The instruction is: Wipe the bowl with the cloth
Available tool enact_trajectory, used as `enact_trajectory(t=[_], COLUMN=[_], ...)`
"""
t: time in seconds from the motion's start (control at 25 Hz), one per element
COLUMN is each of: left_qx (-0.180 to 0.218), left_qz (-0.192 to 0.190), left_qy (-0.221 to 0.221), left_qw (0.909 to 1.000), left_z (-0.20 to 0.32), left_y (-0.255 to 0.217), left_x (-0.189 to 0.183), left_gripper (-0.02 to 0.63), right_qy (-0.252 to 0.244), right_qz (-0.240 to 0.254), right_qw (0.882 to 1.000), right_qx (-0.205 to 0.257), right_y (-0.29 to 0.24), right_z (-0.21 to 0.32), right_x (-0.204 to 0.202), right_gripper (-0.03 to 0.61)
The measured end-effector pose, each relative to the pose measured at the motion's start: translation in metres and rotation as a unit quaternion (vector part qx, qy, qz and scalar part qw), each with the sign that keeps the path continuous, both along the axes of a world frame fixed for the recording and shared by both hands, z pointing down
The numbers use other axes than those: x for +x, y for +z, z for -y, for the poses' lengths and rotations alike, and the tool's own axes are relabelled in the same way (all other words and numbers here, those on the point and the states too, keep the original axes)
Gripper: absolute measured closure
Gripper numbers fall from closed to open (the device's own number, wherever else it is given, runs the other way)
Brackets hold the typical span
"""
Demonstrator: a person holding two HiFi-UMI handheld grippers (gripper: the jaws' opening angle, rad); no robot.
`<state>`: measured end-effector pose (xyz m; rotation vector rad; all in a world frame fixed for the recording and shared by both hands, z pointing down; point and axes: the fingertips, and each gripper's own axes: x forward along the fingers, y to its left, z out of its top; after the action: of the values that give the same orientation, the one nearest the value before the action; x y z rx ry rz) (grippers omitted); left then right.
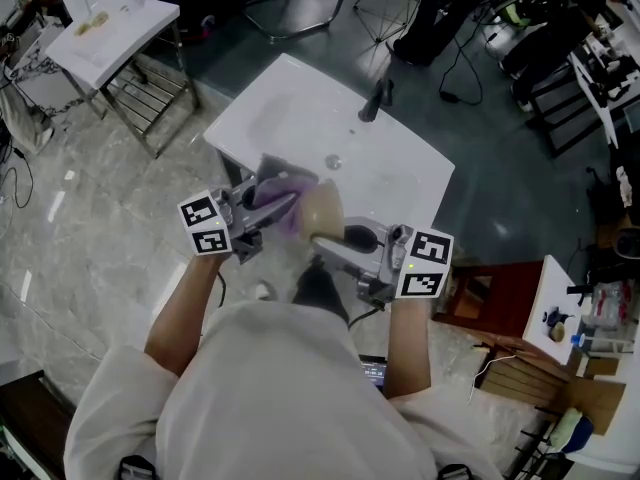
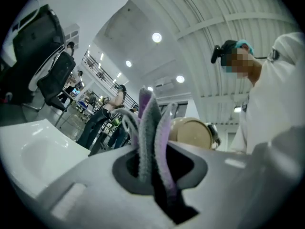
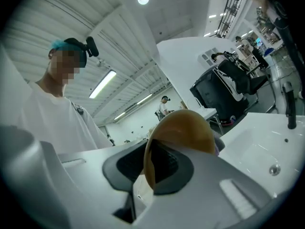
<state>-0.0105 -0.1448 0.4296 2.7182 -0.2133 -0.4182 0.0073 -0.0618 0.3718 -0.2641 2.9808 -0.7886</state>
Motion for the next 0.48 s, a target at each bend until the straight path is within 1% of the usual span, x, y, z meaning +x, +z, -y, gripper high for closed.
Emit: enact_trajectory(t=[0.12, 0.24, 0.36, 0.48], left_qx=[-0.024, -0.043, -0.065, -0.075], left_qz=[-0.012, -0.024, -0.052, -0.076], left_qy=[0.001, 0.005, -0.001, -0.002], left_qw=[0.9996, 0.9987, 0.9965, 0.9943], left_z=[-0.008, -0.016, -0.017, -0.020], left_y=[0.010, 0.017, 0.015, 0.008], left_x=[0.004, 0.013, 0.016, 0.014], left_gripper=[0.554, 0.554, 0.554, 0.554], right_qy=[0.028, 0.048, 0.075, 0.117], right_qz=[0.022, 0.031, 0.035, 0.027], right_qw=[0.999, 0.998, 0.997, 0.993], right_qx=[-0.001, -0.002, 0.000, 0.005], right_y=[-0.006, -0.008, -0.011, -0.010], right_z=[0.014, 0.028, 0.040, 0.053], right_x=[0.001, -0.001, 0.002, 0.008], right_gripper=[0.552, 0.552, 0.552, 0.554])
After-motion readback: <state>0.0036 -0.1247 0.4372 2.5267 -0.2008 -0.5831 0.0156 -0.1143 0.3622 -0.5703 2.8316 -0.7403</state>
